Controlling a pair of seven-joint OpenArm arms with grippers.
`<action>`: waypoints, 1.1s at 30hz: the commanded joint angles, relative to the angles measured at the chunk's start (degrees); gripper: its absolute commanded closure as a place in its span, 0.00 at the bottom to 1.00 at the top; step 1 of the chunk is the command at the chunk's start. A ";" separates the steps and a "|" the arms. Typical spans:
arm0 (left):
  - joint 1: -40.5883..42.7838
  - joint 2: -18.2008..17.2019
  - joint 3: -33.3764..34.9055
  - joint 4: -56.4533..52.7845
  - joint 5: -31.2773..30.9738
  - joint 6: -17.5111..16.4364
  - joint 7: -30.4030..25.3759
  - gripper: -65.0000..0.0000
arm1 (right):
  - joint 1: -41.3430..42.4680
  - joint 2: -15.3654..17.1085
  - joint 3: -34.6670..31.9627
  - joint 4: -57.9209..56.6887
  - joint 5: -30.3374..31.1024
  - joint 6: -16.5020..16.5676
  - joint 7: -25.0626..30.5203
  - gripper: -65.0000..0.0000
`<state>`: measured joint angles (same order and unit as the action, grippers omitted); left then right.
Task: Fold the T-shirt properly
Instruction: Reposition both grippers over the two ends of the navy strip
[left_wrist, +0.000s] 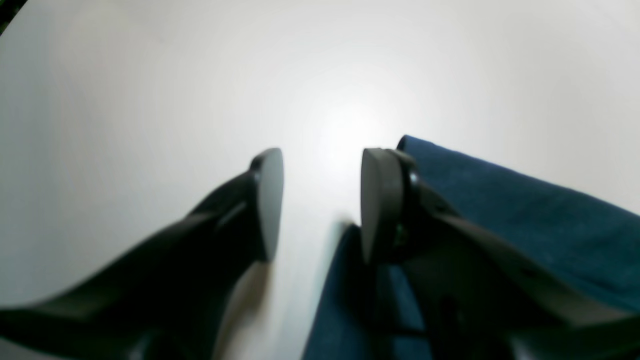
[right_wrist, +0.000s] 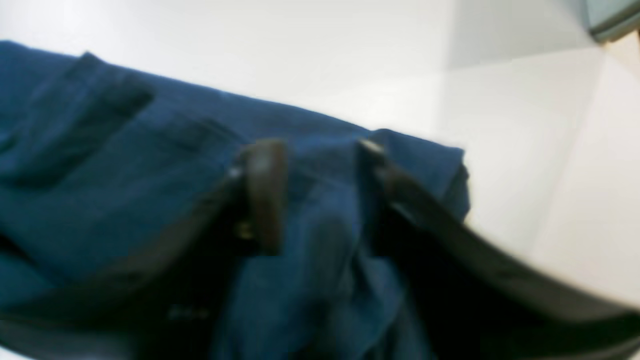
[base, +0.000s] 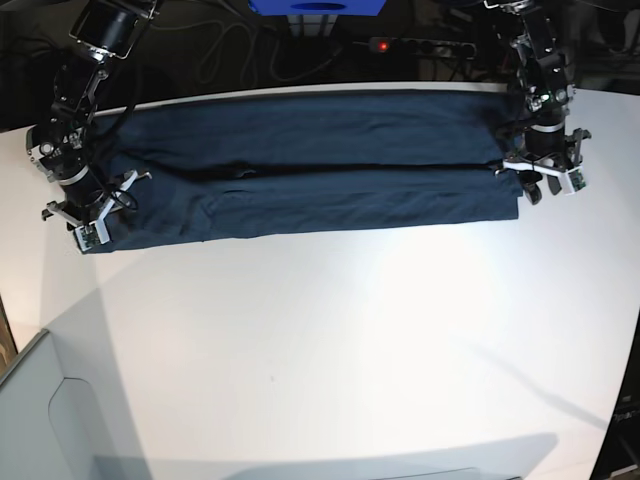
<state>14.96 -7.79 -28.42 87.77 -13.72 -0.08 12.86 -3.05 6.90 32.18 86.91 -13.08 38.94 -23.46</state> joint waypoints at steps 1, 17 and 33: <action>0.03 -0.69 -0.37 1.16 -0.13 0.03 -1.39 0.62 | 1.16 1.24 0.21 0.07 0.73 0.58 1.18 0.52; 0.20 -0.69 -0.45 1.16 -0.13 0.03 -1.39 0.62 | 1.25 2.82 0.21 -7.40 0.82 0.75 1.53 0.36; 0.29 -0.69 -0.45 1.16 -0.13 0.03 -1.39 0.62 | 0.46 2.38 0.39 -2.91 0.99 0.75 1.53 1.00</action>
<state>15.40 -7.77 -28.60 87.77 -13.76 -0.03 12.86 -3.27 8.34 32.21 82.76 -13.15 38.96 -23.46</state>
